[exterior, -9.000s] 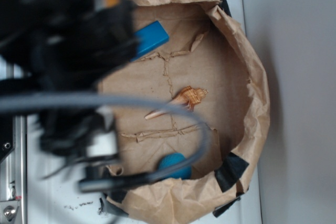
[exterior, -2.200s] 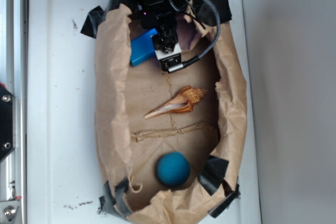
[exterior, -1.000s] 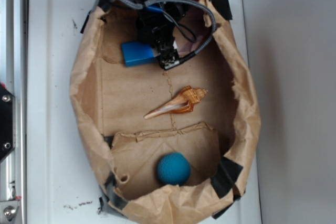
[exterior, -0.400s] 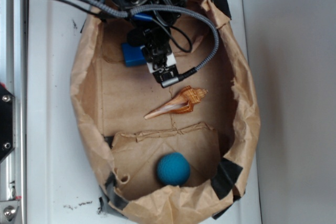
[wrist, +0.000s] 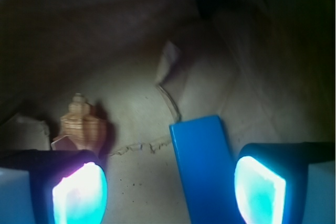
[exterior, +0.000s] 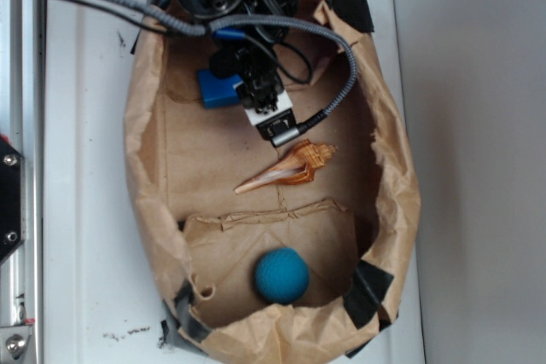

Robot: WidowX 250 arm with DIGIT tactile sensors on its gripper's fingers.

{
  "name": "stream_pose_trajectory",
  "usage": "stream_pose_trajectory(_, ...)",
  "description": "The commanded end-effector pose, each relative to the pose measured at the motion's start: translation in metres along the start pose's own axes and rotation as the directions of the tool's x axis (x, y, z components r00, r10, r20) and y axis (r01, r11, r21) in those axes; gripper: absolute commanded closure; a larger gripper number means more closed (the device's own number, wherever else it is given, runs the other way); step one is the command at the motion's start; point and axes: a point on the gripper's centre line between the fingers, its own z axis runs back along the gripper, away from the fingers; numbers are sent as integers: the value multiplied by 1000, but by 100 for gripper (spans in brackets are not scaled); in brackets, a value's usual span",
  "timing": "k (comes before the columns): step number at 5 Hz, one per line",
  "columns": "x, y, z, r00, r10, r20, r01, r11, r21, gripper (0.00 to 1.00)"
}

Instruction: Grab the blue block.

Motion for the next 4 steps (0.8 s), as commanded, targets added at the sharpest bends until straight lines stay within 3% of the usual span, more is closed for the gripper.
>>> stream_pose_trajectory(1, -1, 30, -15, 1000, 18, -25, -17, 997, 75, 0)
stream_pose_trajectory(3, 6, 33, -51, 999, -8, -31, 11, 993, 116, 0)
stream_pose_trajectory(4, 7, 33, -57, 1000, 4, -21, -2, 993, 118, 100)
